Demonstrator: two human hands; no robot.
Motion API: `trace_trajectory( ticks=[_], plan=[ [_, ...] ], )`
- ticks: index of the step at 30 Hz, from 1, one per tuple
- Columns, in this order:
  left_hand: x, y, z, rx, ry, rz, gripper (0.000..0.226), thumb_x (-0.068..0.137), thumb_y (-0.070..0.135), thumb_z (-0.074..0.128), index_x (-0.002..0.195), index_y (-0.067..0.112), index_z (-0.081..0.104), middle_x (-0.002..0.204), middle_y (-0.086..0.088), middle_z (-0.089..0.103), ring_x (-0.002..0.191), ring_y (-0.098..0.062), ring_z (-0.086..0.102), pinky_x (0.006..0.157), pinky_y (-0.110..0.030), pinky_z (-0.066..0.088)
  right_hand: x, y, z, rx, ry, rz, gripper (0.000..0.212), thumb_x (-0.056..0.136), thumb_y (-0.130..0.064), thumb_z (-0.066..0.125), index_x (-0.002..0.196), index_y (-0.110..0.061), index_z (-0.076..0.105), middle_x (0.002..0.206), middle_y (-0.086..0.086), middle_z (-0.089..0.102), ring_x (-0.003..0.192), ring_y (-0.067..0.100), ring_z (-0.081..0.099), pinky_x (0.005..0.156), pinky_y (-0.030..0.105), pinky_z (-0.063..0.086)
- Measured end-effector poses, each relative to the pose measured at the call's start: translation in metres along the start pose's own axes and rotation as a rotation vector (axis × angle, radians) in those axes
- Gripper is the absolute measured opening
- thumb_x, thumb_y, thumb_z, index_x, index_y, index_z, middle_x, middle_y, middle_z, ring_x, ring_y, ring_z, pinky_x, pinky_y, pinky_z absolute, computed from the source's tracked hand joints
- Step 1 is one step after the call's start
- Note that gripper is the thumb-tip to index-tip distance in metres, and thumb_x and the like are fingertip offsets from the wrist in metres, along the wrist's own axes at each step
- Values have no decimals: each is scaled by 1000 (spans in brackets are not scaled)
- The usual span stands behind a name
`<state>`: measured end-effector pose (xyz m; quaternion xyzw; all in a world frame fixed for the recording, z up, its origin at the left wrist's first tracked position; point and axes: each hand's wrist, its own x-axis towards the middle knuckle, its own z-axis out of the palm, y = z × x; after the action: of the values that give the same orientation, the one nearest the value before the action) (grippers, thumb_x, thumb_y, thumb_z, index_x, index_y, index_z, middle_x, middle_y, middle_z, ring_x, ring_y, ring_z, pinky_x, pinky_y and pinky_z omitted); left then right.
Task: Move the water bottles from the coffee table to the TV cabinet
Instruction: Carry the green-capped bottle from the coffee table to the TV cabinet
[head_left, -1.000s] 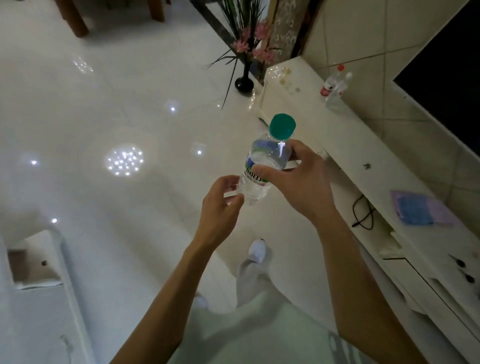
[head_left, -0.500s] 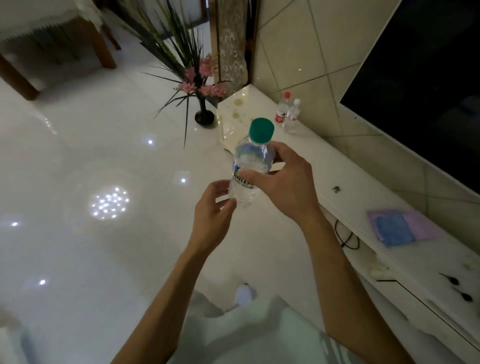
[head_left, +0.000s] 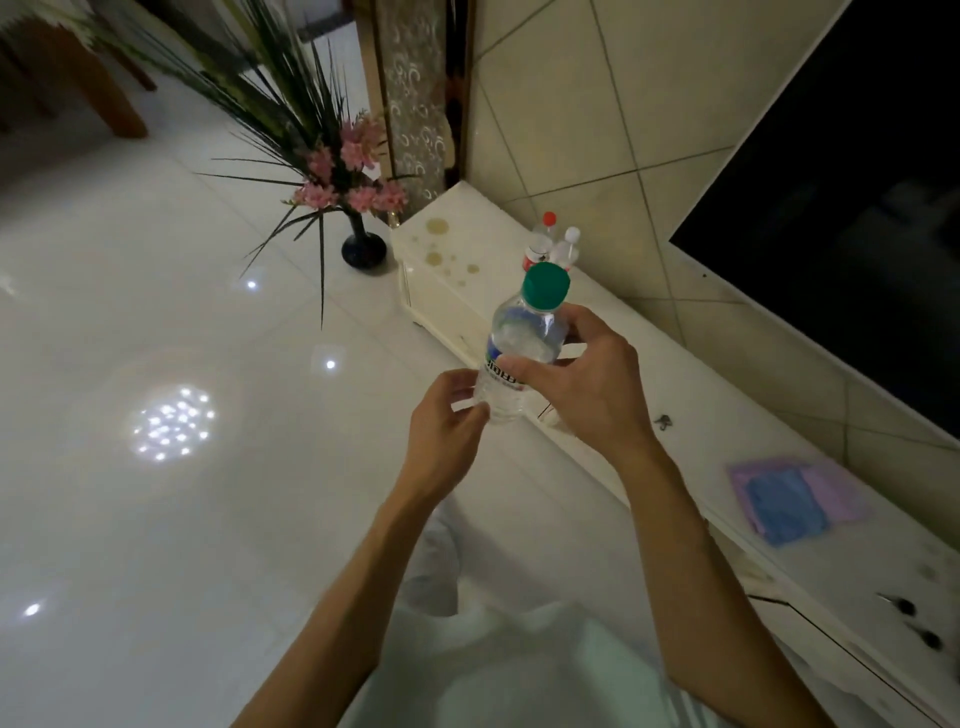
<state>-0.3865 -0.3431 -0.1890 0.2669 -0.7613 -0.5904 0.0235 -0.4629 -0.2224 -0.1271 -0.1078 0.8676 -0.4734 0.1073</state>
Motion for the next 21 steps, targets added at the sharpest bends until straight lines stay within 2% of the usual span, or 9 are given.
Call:
trace_trajectory(
  ticks=[3,4,7,10,16,21],
  plan=[
    [63,21,-4,-3,-53,-12,34,94,12,55,128,15,52,127,0,59,109,-10,55,74,-6,40,52,-12,2,-26,-2,34,67,68,-41,83,126,-23,54,123,-6,61,104,10,60,80,14,51],
    [81,27,-4,-3,-69,-9,34,94,12,54,128,15,52,129,-1,58,109,-9,54,77,-9,41,68,-15,3,-38,3,39,68,68,-41,83,127,-24,53,125,-6,59,104,9,59,79,11,49],
    [126,47,-4,-10,-119,-16,34,95,12,54,129,14,51,131,-3,57,110,-9,52,88,-22,45,109,-20,7,-39,61,72,70,67,-44,83,128,-25,53,127,-6,59,107,11,61,83,18,53],
    [164,59,-3,0,-158,-44,33,95,13,54,128,13,52,131,-4,58,113,-14,54,93,-27,46,142,-21,10,-53,93,90,69,67,-45,83,126,-26,53,124,-6,60,105,11,61,82,20,53],
    [219,58,14,37,-200,-77,34,91,11,57,124,13,57,125,-3,61,112,-16,58,91,-27,47,194,-2,9,-33,125,196,67,65,-45,84,121,-25,55,118,-6,63,101,12,65,81,24,56],
    [259,61,37,79,-248,-132,36,94,10,55,129,13,54,131,-3,59,110,-12,55,89,-23,44,238,23,11,-60,128,265,67,66,-44,84,122,-24,54,116,-8,61,104,15,63,88,32,56]
  ],
)
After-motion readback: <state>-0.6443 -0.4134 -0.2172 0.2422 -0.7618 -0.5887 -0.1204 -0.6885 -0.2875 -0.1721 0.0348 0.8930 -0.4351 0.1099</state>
